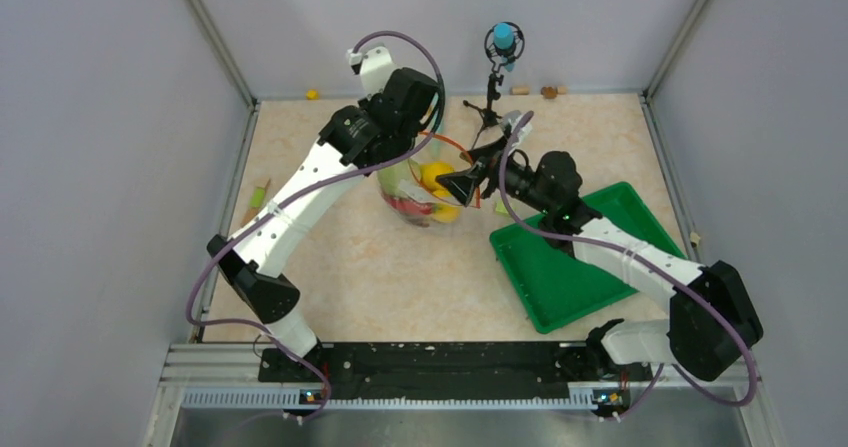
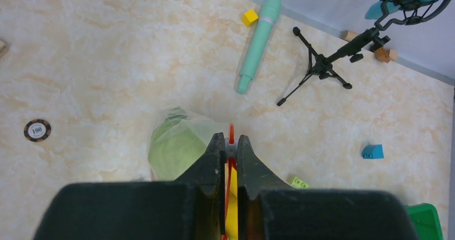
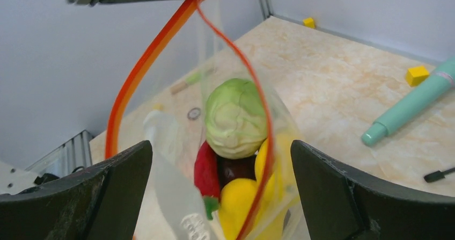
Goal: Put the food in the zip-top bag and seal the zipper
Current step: Adjust the zipper food storage bag at the center of the board.
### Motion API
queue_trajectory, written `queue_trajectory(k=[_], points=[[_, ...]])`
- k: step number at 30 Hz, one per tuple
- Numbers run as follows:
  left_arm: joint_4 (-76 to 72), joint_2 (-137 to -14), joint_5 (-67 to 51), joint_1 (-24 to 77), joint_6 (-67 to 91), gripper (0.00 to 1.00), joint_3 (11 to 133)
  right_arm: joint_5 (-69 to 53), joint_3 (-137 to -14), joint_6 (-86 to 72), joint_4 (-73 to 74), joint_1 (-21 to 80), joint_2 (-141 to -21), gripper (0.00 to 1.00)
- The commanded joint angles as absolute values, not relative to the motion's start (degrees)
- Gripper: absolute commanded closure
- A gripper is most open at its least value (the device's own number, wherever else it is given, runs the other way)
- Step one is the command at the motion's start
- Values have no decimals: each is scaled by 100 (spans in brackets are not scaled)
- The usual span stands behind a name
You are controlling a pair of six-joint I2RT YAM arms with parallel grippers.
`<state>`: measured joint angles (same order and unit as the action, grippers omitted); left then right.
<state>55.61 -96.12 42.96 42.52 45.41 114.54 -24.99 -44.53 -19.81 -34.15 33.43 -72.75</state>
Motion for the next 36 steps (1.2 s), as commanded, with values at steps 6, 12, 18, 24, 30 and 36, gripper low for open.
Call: queue_trajectory(k=[6, 12, 18, 24, 30, 36], points=[[5352, -9222, 4427, 4333, 5417, 100, 10761, -1349, -5300, -654, -1954, 3483, -7684, 56], [4927, -8946, 4196, 4333, 5485, 100, 10200, -1514, -5572, -206, -1419, 3480, -7951, 100], [3990, -8679, 3466, 4304, 3856, 40, 9906, -2151, -5793, 479, -1037, 3456, -7986, 100], [2887, -8027, 2356, 3730, 2217, 3, 9100, -3376, -5982, 254, -806, 2900, -8159, 100], [1523, -7783, -1683, 1837, 1223, 3, 8045, -4284, -6299, 726, -375, 2675, -8293, 100], [851, -7855, -3144, 1188, 329, 3, 7505, -4187, -6539, 784, -237, 2598, -8504, 100]])
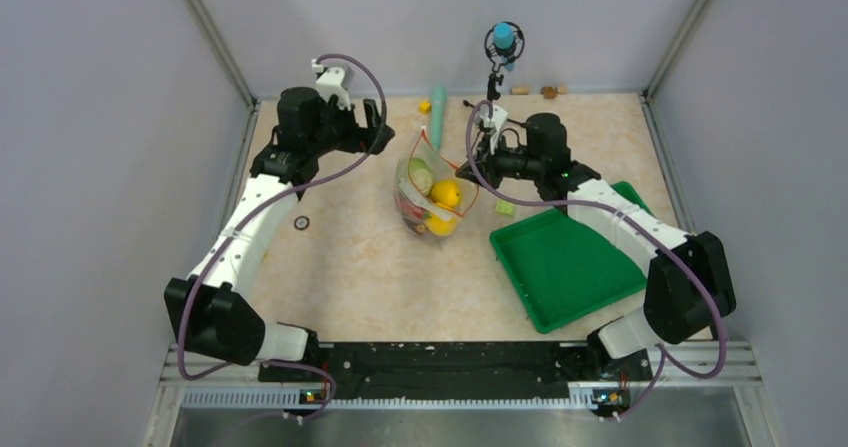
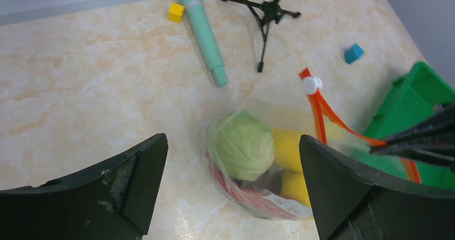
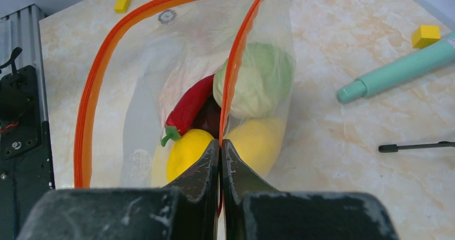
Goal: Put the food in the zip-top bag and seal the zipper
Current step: Adjust the zipper food storage bag at the center of the board.
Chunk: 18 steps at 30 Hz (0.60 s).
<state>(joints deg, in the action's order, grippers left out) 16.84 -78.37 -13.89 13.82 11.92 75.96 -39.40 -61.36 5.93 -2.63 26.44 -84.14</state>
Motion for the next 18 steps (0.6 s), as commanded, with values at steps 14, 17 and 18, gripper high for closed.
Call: queue_trajectory(k=[14, 17, 18], points=[[2036, -9450, -5716, 430, -1108, 5, 7912, -4270, -7319, 1034, 227, 2513, -9090, 100], [2267, -9683, -5878, 609, -1066, 3, 8139, -4301, -7387, 1093, 229, 2514, -9166, 100], [2283, -9692, -5890, 679, -1070, 3, 8123, -4275, -7420, 1129, 223, 2510, -9199, 100]])
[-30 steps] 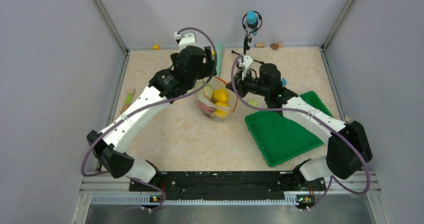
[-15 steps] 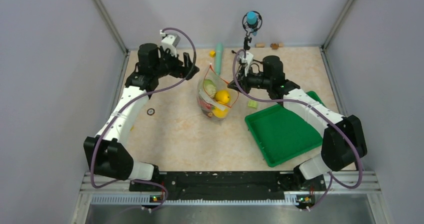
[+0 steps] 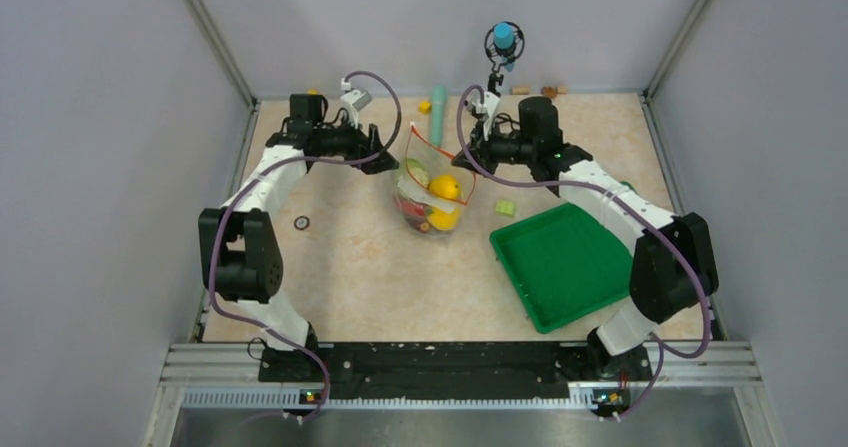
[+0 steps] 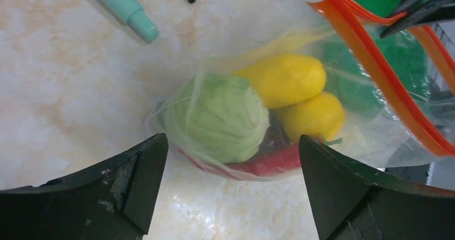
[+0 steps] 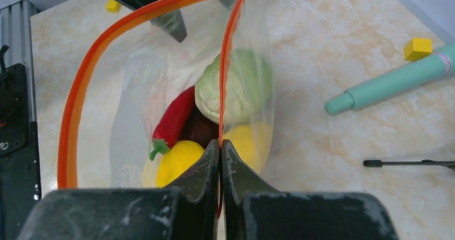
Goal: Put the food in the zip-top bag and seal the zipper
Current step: Adjust the zipper food storage bag at the center of the board.
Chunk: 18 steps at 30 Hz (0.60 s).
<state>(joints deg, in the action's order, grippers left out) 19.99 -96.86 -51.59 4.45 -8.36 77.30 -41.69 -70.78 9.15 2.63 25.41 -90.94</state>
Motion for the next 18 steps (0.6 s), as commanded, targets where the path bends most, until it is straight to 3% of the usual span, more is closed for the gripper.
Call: queue_trajectory(k=[1, 9, 18], points=[[2285, -9658, -5931, 751, -1104, 3, 8076, -4238, -7468, 1178, 222, 2508, -9238, 100], [1849, -8866, -5596, 1305, -731, 3, 7247, -4249, -8177, 1433, 213, 2420, -9863, 100], [-424, -7748, -5254, 2225, 1445, 3, 5690, -5128, -8966, 1459, 43, 2297, -10658, 100]])
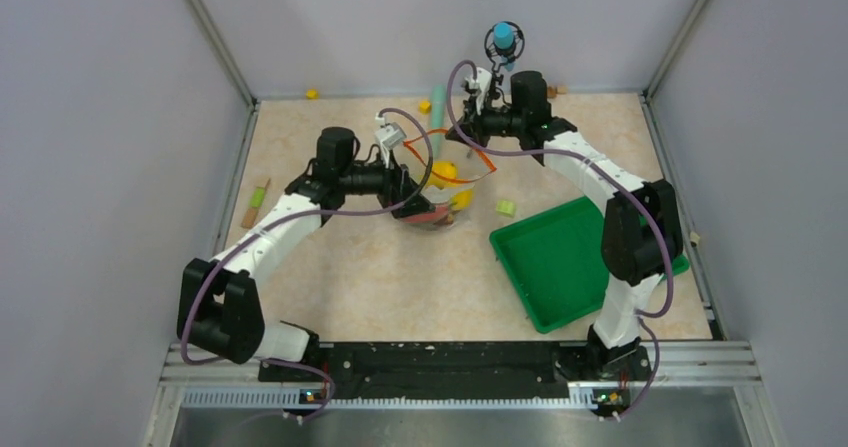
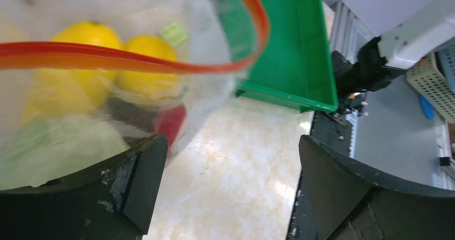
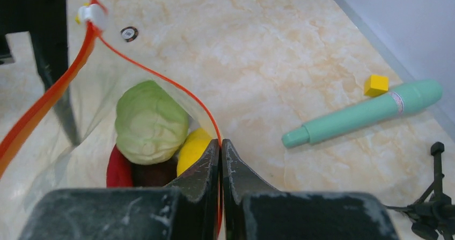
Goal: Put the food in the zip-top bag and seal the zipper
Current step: Adjust the zipper food storage bag at the center of the board.
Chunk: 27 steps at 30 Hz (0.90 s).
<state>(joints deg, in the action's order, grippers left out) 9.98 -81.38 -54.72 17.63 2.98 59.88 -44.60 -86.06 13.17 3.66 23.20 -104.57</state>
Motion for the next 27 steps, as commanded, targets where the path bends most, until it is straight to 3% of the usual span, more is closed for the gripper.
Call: queue_trajectory(k=[1, 8, 13, 19, 24, 27], points=[[-561, -7755, -5077, 2322, 1602, 3, 5672, -5275, -8965, 1465, -150, 2301, -10707, 100], [-1629, -8006, -4669, 2408, 2698, 3, 5871, -5840, -8811, 1391, -614, 2299, -10714, 100], [375, -7039, -3703, 2396, 1067, 3, 5903, -5806, -8688, 1620, -431, 2301, -10565, 100], [623, -5716, -1936, 2162, 64, 3, 5265, -5922, -8666, 1661, -352, 2297, -10567, 100], [-183, -5782, -3889, 561, 508, 3, 4778, -6004, -8659, 1638, -352, 2297, -10541, 100], [-849, -6249, -4960, 191, 766, 3, 4723, -6007, -8634, 1607, -327, 2301, -10510, 100]])
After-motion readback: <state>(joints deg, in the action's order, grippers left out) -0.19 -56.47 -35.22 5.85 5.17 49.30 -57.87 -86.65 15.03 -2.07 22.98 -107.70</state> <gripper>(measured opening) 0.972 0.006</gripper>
